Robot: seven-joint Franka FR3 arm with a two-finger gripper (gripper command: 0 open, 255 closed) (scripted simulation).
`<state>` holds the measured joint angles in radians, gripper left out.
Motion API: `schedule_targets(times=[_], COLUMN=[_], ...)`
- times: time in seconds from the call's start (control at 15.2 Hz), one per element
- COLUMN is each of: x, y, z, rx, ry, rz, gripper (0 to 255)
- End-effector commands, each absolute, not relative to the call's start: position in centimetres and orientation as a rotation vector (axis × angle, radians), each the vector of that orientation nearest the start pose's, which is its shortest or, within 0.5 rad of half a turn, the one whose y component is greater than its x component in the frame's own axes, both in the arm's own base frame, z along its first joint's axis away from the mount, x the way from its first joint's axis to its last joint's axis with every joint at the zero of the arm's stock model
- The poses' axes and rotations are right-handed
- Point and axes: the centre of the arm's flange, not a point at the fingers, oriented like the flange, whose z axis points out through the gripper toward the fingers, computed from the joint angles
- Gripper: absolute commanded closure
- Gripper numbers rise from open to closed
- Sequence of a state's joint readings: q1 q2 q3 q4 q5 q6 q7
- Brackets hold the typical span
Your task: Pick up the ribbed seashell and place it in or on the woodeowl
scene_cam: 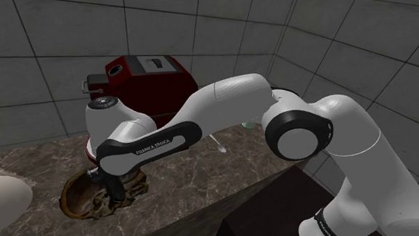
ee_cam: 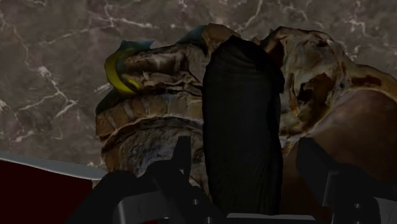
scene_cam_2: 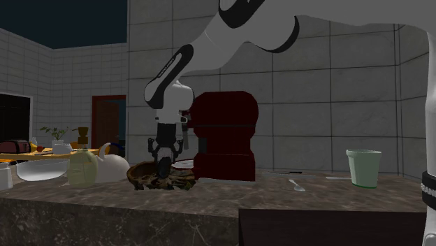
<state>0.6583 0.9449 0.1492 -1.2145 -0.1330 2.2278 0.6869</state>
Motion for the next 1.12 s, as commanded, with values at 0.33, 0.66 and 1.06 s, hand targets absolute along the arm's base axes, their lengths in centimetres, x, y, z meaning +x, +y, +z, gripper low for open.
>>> schedule_targets(times=[0.33,0.66,1.06], x=[55.4,55.3,55.3], y=[52.7,52.4,52.4], z=[22.4,26.0,26.0], rx=[-3.073,-3.073,-3.073], ry=[-0.203,-0.203,-0.203], rz=[-0.078,-0.078,-0.078], gripper=[0,0,0])
